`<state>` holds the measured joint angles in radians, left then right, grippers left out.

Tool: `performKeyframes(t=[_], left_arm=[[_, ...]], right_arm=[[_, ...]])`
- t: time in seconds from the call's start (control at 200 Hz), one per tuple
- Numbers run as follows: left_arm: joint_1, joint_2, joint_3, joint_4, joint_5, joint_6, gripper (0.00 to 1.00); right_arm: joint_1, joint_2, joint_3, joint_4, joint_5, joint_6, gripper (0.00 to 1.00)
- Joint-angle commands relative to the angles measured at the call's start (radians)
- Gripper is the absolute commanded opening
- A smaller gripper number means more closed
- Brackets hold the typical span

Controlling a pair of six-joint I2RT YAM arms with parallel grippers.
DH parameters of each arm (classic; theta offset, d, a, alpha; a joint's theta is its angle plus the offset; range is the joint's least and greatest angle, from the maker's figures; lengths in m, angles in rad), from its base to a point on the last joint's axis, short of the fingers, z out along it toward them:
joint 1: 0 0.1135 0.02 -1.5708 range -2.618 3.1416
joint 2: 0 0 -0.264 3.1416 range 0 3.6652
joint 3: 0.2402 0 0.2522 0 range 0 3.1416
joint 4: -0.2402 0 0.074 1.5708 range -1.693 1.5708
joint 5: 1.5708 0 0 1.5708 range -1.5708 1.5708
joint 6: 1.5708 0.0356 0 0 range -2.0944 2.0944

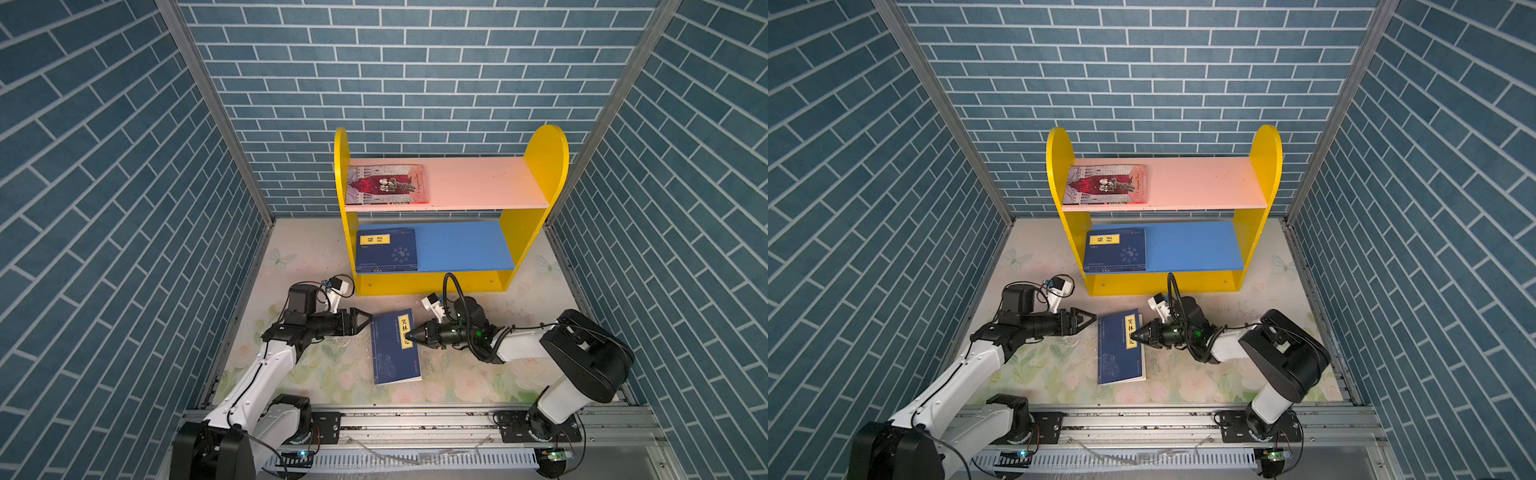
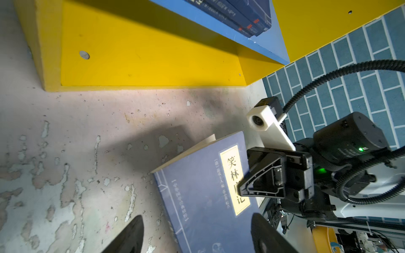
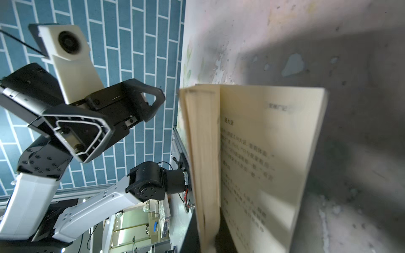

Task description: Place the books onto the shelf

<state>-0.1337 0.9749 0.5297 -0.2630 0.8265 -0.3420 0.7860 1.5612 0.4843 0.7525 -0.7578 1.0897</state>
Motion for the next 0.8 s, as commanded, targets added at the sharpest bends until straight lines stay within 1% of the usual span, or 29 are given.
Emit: performKeyframes(t=[0.0, 0.055, 0.125, 0.215, 0.285, 0.43, 0.485, 0.525, 0.655, 0.79], left_arm=[[0.015, -0.022, 0.006, -0.022, 0.049, -0.037, 0.83], [0.017, -0.027, 0.003, -0.006, 0.063, -0.059, 0.83], [0.018, -0.033, 0.009, -0.012, 0.07, -0.057, 0.83], [0.023, -0.039, 0.008, 0.022, 0.165, 0.0, 0.82], [0.023, -0.039, -0.003, 0.07, 0.232, -0.027, 0.82], [0.019, -0.039, -0.03, 0.177, 0.353, -0.11, 0.89], [0.016, -0.037, -0.033, 0.174, 0.39, -0.103, 0.92], [0.016, -0.041, -0.038, 0.178, 0.387, -0.109, 0.93], [0.016, -0.042, -0.031, 0.123, 0.357, -0.073, 0.93], [-0.006, -0.033, -0.043, 0.187, 0.393, -0.14, 0.9]], right_arm=[[-0.005, -0.097, 0.022, -0.135, -0.049, -0.102, 0.0], [-0.007, -0.142, 0.034, -0.215, -0.046, -0.136, 0.0], [-0.007, -0.197, 0.047, -0.296, -0.043, -0.173, 0.0], [-0.008, -0.259, 0.064, -0.397, -0.037, -0.217, 0.0], [-0.01, -0.293, 0.087, -0.477, -0.034, -0.253, 0.0], [-0.017, -0.333, 0.134, -0.577, -0.044, -0.298, 0.0], [-0.02, -0.346, 0.147, -0.587, -0.051, -0.302, 0.0], [-0.022, -0.355, 0.156, -0.591, -0.059, -0.304, 0.0], [-0.031, -0.379, 0.179, -0.617, -0.073, -0.309, 0.0], [-0.04, -0.391, 0.199, -0.627, -0.089, -0.314, 0.0]])
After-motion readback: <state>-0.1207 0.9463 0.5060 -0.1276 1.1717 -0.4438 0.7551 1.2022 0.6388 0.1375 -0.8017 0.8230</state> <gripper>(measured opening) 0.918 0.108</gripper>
